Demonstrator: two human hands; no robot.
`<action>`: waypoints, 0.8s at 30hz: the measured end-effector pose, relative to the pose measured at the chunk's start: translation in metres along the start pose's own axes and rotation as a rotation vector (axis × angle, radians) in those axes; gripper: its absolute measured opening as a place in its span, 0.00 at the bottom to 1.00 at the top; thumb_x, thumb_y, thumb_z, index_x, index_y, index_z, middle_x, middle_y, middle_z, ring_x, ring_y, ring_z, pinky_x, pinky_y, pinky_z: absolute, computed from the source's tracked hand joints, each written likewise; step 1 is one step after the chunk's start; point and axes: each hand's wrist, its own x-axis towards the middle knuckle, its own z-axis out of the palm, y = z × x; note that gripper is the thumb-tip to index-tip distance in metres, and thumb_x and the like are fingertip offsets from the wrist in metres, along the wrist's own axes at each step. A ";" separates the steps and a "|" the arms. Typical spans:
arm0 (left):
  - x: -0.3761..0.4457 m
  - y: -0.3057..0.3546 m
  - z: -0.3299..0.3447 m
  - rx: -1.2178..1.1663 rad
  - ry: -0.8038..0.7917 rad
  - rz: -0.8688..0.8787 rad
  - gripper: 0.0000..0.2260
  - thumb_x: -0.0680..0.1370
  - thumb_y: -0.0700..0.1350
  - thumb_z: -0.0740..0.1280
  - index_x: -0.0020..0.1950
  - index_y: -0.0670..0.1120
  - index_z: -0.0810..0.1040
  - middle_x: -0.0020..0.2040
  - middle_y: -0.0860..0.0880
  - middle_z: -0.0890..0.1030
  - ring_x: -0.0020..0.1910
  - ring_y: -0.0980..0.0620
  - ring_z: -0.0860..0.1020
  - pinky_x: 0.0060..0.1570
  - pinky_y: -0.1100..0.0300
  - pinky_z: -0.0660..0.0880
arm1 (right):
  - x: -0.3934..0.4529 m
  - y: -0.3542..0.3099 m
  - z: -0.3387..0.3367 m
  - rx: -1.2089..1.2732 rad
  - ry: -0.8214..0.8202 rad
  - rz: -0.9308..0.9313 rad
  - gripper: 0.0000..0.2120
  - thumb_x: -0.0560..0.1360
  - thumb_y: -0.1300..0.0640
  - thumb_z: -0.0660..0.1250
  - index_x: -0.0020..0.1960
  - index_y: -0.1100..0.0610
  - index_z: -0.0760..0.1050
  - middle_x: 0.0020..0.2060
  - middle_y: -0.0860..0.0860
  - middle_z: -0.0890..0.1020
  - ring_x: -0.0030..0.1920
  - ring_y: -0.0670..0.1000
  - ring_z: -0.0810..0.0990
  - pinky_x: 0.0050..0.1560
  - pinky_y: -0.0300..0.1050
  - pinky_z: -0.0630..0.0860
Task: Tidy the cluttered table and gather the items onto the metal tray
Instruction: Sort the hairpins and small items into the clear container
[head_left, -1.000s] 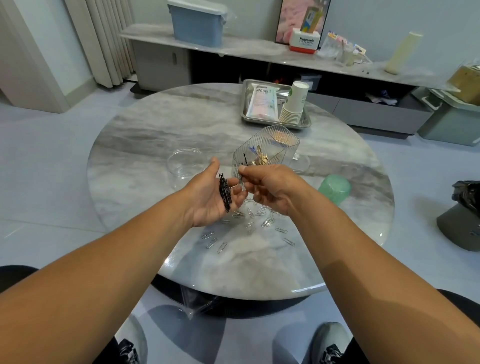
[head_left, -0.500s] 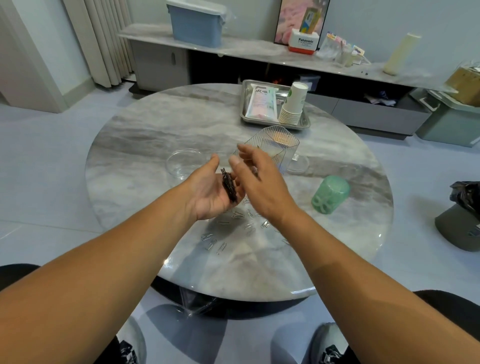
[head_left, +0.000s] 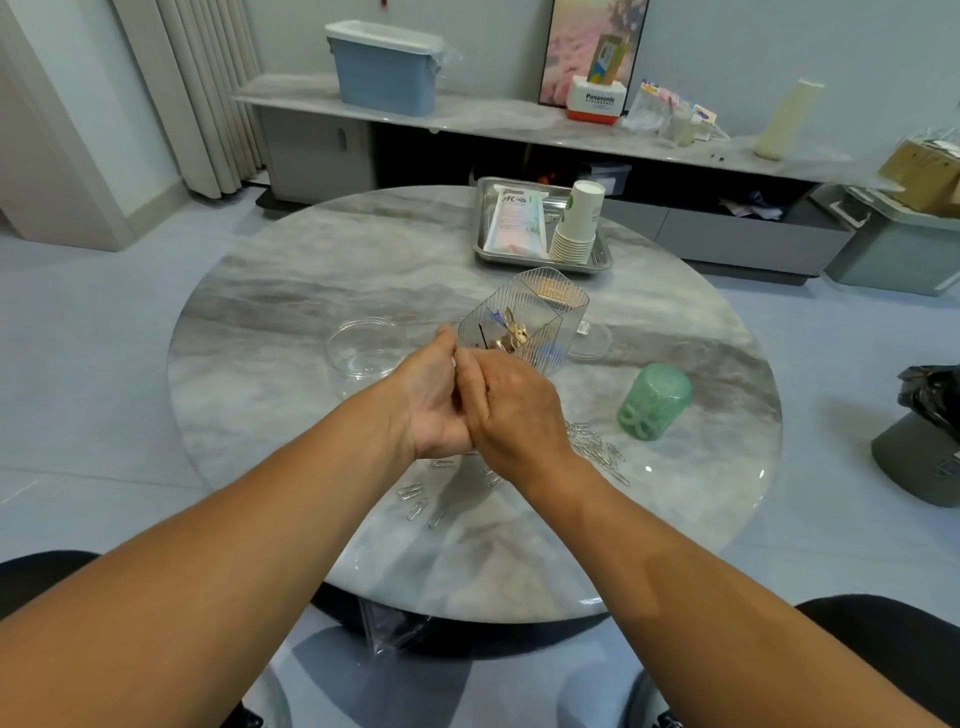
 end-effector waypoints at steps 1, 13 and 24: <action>0.001 0.001 0.002 -0.001 0.010 0.006 0.41 0.81 0.69 0.48 0.64 0.34 0.78 0.63 0.39 0.82 0.61 0.43 0.81 0.59 0.50 0.77 | 0.001 0.000 -0.002 0.006 0.009 0.012 0.24 0.84 0.44 0.49 0.46 0.52 0.80 0.40 0.47 0.82 0.43 0.49 0.78 0.44 0.51 0.74; 0.022 0.051 0.019 -0.070 0.279 0.197 0.37 0.83 0.65 0.49 0.72 0.31 0.65 0.64 0.37 0.74 0.60 0.38 0.77 0.47 0.43 0.77 | 0.041 0.040 -0.048 0.427 0.253 0.660 0.22 0.85 0.48 0.55 0.32 0.52 0.63 0.28 0.45 0.68 0.31 0.48 0.66 0.37 0.48 0.63; 0.046 0.065 0.037 -0.079 0.322 0.201 0.37 0.81 0.68 0.51 0.61 0.32 0.68 0.56 0.34 0.79 0.44 0.33 0.83 0.34 0.37 0.80 | 0.038 0.041 -0.046 0.449 0.210 0.669 0.23 0.84 0.47 0.58 0.32 0.52 0.62 0.22 0.43 0.66 0.28 0.46 0.63 0.33 0.47 0.61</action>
